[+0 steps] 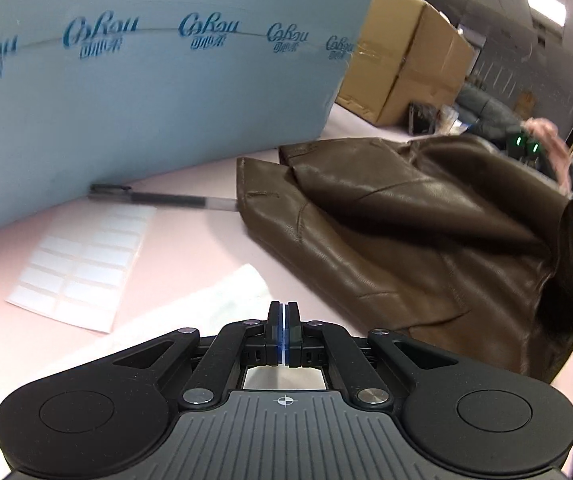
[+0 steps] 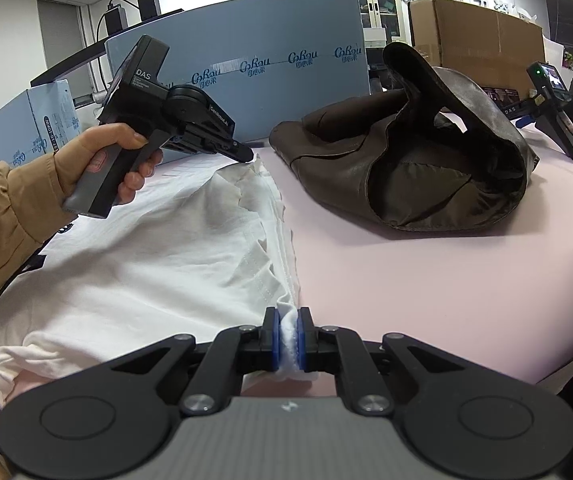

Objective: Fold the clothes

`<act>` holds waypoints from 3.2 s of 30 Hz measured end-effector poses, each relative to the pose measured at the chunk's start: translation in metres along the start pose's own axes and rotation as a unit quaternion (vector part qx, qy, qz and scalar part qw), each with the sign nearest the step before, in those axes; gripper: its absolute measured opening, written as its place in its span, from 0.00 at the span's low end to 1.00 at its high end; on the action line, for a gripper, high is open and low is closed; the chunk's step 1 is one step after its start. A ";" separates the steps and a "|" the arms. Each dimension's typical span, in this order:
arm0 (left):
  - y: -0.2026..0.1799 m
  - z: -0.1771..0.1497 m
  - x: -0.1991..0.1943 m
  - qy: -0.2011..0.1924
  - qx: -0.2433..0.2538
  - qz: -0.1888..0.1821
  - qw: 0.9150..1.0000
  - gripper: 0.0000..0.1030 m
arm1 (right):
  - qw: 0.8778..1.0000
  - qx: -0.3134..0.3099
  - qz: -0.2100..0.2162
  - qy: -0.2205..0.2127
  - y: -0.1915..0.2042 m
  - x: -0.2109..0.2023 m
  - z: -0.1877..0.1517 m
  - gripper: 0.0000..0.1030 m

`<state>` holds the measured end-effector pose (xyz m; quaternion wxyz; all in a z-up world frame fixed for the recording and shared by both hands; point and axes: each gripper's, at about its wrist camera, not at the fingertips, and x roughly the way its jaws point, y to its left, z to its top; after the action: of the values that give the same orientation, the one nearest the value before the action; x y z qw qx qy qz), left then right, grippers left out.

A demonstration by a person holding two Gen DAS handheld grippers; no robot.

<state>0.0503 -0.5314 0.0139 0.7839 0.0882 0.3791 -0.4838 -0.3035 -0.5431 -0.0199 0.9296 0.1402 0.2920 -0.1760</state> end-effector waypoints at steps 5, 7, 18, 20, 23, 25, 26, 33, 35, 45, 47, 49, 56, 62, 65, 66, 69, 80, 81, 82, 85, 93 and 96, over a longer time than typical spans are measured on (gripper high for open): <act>-0.001 -0.002 -0.011 -0.017 0.008 0.017 1.000 0.70 | 1.000 0.008 0.005 0.002 -0.003 0.002 0.001 0.10; -0.007 -0.004 -0.010 -0.014 0.021 0.027 0.999 0.70 | 1.000 0.006 0.004 0.001 -0.002 0.003 0.001 0.10; -0.012 -0.012 0.013 0.018 0.029 0.069 0.997 0.08 | 1.000 0.001 0.002 -0.002 -0.001 0.001 0.000 0.10; -0.004 -0.010 0.013 0.018 0.010 0.063 0.998 0.01 | 1.000 0.002 0.003 -0.006 -0.001 0.000 0.000 0.10; 0.002 -0.010 0.013 0.013 0.000 0.057 0.998 0.01 | 1.000 0.002 0.005 -0.012 -0.001 -0.004 0.002 0.10; 0.005 -0.010 0.012 0.006 -0.013 0.050 0.999 0.01 | 1.000 0.001 0.005 -0.015 -0.001 -0.006 0.002 0.10; 0.008 -0.009 0.009 -0.002 -0.026 0.044 0.999 0.01 | 1.000 0.002 0.006 -0.019 -0.001 -0.008 0.003 0.10; 0.028 0.004 0.008 -0.027 -0.083 0.036 0.996 0.01 | 0.999 0.024 0.011 -0.036 -0.010 -0.019 0.005 0.10; 0.027 0.004 0.013 -0.027 -0.080 0.046 0.995 0.01 | 0.999 0.026 0.007 -0.037 -0.012 -0.022 0.006 0.10; 0.020 -0.002 0.031 -0.048 -0.060 0.041 0.996 0.24 | 1.000 0.009 -0.012 -0.006 -0.012 -0.011 -0.001 0.16; 0.024 -0.001 0.030 -0.055 -0.072 0.025 0.996 0.35 | 1.000 0.004 -0.016 -0.008 -0.011 -0.015 -0.001 0.20; 0.033 0.002 0.028 -0.065 -0.101 0.013 0.993 0.43 | 1.000 0.007 -0.022 -0.007 -0.013 -0.017 0.000 0.25; 0.054 0.013 -0.002 -0.099 -0.113 0.027 0.988 0.43 | 0.998 0.006 -0.046 -0.031 -0.018 -0.040 0.008 0.40; 0.028 -0.009 -0.030 -0.029 -0.015 -0.018 0.999 0.55 | 0.996 -0.029 0.064 -0.061 0.008 -0.032 0.029 0.39; 0.016 -0.025 -0.023 0.017 0.013 0.004 1.000 0.55 | 0.996 -0.040 0.079 -0.033 0.014 -0.010 0.026 0.39; 0.016 -0.027 -0.020 0.024 0.016 0.014 0.999 0.55 | 0.996 -0.037 0.078 -0.018 0.014 -0.004 0.023 0.39; 0.020 -0.032 -0.013 0.022 0.025 0.042 0.999 0.55 | 0.998 -0.017 0.054 0.011 0.005 0.001 0.012 0.38; 0.038 -0.021 -0.130 -0.113 -0.036 0.013 0.993 0.58 | 0.993 0.007 0.109 -0.050 -0.001 -0.058 0.035 0.43; 0.042 -0.024 -0.156 -0.133 -0.047 0.009 0.990 0.67 | 0.991 0.004 0.120 -0.059 0.003 -0.063 0.042 0.45; 0.047 -0.029 -0.182 -0.152 -0.057 0.005 0.987 0.74 | 0.989 0.000 0.132 -0.065 0.007 -0.066 0.048 0.48; 0.064 -0.057 -0.248 -0.201 -0.077 0.022 0.976 0.83 | 0.978 -0.021 0.189 -0.083 0.034 -0.069 0.069 0.56; 0.138 -0.179 -0.352 -0.231 -0.153 0.204 0.939 0.86 | 0.952 -0.012 0.295 -0.075 0.125 -0.021 0.117 0.64; 0.173 -0.215 -0.366 -0.214 -0.202 0.247 0.923 0.86 | 0.947 0.003 0.319 -0.048 0.156 0.003 0.131 0.66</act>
<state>-0.0059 -0.0806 0.0733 0.9422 -0.0867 0.2582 -0.1952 -0.1727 -0.4517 0.1064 0.9498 0.2201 0.1862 0.1218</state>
